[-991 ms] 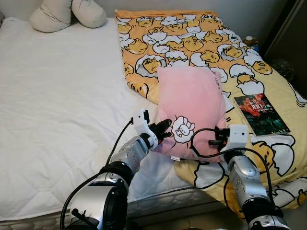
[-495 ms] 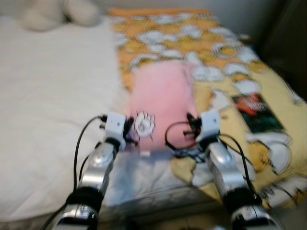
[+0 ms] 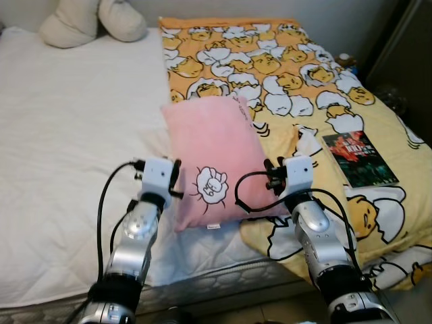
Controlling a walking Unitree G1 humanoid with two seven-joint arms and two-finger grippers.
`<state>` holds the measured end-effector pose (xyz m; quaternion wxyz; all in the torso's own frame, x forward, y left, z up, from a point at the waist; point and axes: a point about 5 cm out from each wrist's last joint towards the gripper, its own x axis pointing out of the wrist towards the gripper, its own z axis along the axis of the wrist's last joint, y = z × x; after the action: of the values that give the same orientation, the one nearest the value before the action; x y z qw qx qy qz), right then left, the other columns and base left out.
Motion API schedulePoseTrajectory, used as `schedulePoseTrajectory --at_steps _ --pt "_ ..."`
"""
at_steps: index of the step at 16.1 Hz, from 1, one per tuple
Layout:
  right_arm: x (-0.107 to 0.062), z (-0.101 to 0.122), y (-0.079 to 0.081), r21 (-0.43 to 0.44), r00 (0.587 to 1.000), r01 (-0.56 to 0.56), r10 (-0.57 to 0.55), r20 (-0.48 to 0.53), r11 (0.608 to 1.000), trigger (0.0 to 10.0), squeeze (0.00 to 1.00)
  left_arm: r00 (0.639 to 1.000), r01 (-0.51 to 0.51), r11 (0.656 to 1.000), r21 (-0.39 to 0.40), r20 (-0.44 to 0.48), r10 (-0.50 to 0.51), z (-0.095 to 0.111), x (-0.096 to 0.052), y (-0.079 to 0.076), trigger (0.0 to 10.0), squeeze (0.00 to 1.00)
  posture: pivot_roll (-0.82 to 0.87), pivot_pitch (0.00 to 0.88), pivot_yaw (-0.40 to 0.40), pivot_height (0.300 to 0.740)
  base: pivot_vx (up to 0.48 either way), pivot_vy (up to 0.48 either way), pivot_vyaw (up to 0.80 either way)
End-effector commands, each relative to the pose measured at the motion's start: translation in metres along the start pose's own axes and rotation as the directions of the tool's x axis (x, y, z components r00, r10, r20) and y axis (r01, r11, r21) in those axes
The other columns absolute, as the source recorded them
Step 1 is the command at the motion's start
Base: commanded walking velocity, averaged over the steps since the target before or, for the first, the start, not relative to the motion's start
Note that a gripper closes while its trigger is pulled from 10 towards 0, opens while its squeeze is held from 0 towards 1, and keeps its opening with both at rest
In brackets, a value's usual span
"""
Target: Clean up the room
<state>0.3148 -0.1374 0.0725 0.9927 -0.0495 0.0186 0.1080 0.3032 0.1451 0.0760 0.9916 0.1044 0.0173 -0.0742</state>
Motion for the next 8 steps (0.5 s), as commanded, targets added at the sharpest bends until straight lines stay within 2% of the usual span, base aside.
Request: schedulePoseTrajectory --at_steps 1,2,4,8 --pt "-0.0054 -0.0031 0.0021 -0.058 1.0 -0.018 0.017 -0.002 0.998 10.0 0.92 1.0 0.009 0.999 0.04 -0.024 -0.008 -0.0022 -0.0048 -0.0028 10.0 0.0 -0.02 0.0 0.0 0.74 0.0 0.0 0.0" --pt "-0.008 -0.0058 0.0036 -0.084 1.0 -0.027 0.026 -0.009 0.996 10.0 0.0 1.0 0.006 0.998 0.062 -0.028 -0.004 -0.0028 -0.0074 -0.0036 10.0 0.0 -0.02 0.0 0.0 0.74 0.0 0.0 0.0" --pt "-0.0153 -0.0082 0.0065 -0.178 0.999 -0.051 0.053 0.003 0.983 10.0 0.0 0.998 -0.061 0.985 0.16 0.007 0.061 0.0007 -0.0136 0.0041 10.0 0.0 -0.02 0.0 -0.003 0.74 0.0 0.0 0.0" --pt "-0.0153 -0.0082 0.0065 -0.178 0.999 -0.051 0.053 0.003 0.983 10.0 0.0 0.998 -0.061 0.985 0.16 0.007 0.061 0.0007 -0.0136 0.0041 10.0 0.0 -0.02 0.0 -0.003 0.74 0.0 0.0 0.0"
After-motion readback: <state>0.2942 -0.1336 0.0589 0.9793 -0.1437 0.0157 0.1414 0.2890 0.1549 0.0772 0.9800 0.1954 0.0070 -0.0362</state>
